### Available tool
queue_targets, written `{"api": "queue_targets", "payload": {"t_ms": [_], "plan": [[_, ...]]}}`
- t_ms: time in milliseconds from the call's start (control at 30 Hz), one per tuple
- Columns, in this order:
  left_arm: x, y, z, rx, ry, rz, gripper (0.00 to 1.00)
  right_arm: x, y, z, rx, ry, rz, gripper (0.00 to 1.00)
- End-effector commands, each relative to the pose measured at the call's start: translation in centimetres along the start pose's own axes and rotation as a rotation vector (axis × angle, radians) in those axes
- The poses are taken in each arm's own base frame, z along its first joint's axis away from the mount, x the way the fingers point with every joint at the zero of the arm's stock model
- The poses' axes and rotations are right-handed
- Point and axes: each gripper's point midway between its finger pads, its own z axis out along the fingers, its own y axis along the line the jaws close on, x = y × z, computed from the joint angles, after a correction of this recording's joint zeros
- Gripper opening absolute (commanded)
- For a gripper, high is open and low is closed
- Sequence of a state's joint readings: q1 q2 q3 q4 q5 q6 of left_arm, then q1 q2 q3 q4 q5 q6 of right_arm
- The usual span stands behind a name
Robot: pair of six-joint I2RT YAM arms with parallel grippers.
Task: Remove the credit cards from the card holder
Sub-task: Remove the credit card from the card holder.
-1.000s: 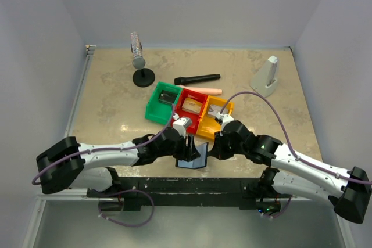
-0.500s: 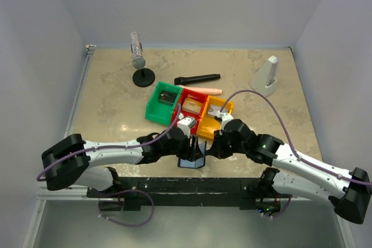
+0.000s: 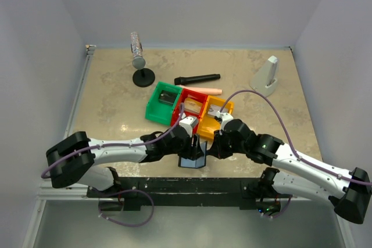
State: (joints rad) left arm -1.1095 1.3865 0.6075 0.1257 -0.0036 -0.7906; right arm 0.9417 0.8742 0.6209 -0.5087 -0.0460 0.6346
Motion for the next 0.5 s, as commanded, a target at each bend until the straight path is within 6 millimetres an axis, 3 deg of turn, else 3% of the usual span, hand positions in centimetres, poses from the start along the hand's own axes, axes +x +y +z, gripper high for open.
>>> {"api": "queue_targets", "payload": {"t_ms": [0,300,467], "plan": [[-1.3,-0.1,0.1,-0.039,-0.034,0.02,0.57,-2.2,1.9,-1.3,-0.063,-0.061,-0.024,0.0],[-1.0,1.0,0.1,-0.088,-0.036,0.004,0.55,-2.2,1.9,-1.3,-0.061,-0.059,-0.03,0.0],[-2.1,1.1,-1.5,-0.091,-0.1,-0.002,0.54,-2.2,1.8,-1.4,-0.058,-0.06,-0.032,0.0]]}}
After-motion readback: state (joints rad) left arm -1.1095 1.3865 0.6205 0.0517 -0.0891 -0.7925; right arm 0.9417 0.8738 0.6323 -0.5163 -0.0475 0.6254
